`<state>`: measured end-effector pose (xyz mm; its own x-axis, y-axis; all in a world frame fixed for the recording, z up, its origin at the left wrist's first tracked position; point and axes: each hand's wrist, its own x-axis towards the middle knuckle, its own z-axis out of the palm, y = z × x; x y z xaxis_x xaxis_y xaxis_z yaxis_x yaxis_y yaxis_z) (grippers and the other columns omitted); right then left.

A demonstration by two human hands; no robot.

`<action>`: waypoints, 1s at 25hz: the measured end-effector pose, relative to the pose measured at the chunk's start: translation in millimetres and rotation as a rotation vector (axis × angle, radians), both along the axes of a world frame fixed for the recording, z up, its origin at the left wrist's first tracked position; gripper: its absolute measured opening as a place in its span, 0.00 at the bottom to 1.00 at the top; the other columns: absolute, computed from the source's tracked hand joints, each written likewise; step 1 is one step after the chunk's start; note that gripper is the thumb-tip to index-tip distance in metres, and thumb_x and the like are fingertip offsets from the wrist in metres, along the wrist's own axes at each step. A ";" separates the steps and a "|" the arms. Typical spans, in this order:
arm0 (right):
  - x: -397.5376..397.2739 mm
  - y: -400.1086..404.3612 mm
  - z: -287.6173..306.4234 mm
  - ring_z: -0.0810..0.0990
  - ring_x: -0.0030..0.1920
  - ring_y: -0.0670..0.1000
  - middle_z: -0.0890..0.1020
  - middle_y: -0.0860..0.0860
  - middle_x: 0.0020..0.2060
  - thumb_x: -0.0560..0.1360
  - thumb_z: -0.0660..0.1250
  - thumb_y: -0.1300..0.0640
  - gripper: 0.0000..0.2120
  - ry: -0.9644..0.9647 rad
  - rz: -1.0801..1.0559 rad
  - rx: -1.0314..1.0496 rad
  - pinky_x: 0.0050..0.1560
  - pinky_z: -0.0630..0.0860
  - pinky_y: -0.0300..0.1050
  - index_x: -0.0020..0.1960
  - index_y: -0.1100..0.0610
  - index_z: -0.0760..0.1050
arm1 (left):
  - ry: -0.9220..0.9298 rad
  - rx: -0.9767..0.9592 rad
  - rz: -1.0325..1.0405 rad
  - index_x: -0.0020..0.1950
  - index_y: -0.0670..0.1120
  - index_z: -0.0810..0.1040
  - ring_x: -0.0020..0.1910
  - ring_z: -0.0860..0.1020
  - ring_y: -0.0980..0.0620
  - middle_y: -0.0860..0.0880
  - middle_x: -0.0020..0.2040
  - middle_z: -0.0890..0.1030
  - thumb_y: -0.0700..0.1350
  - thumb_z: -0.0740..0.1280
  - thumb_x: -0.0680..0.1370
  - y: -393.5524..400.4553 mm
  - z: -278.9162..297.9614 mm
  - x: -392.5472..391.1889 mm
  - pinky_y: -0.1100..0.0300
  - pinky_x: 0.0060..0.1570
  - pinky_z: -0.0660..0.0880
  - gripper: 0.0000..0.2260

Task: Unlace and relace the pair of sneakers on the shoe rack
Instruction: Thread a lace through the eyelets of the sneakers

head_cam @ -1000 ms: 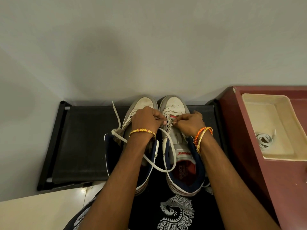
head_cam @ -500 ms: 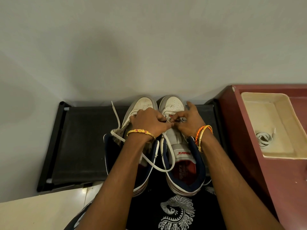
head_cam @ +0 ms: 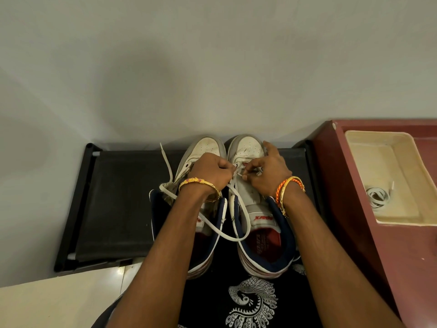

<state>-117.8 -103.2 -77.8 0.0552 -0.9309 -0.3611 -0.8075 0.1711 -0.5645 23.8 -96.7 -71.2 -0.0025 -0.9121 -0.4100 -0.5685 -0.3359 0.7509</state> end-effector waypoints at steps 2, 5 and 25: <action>-0.9 -0.5 -0.2 0.54 0.74 0.57 0.52 0.51 0.76 0.71 0.72 0.56 0.02 0.003 -0.004 0.000 0.71 0.59 0.61 0.44 0.51 0.82 | 0.011 0.002 0.004 0.51 0.42 0.84 0.48 0.80 0.48 0.45 0.48 0.84 0.38 0.65 0.76 -0.1 0.6 0.0 0.55 0.54 0.76 0.08; -0.7 0.0 1.8 0.55 0.74 0.57 0.53 0.50 0.76 0.71 0.72 0.54 0.04 0.046 -0.003 0.012 0.70 0.60 0.61 0.45 0.52 0.82 | 0.031 0.010 -0.019 0.52 0.43 0.83 0.50 0.79 0.49 0.47 0.50 0.83 0.38 0.65 0.76 -0.8 -0.2 2.4 0.58 0.55 0.74 0.09; -10.5 35.4 24.0 0.76 0.41 0.49 0.77 0.50 0.40 0.71 0.70 0.60 0.04 -0.267 -0.338 0.150 0.41 0.72 0.40 0.43 0.55 0.75 | -0.061 -0.723 0.718 0.51 0.40 0.77 0.48 0.72 0.57 0.45 0.59 0.70 0.39 0.65 0.77 1.7 34.4 42.4 0.76 0.46 0.72 0.05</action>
<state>-128.4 -67.8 -53.8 -0.1332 -0.8511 -0.5077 -0.5221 0.4957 -0.6940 66.3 -95.0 -36.8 0.6450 -0.7191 0.2586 -0.4554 -0.0899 0.8858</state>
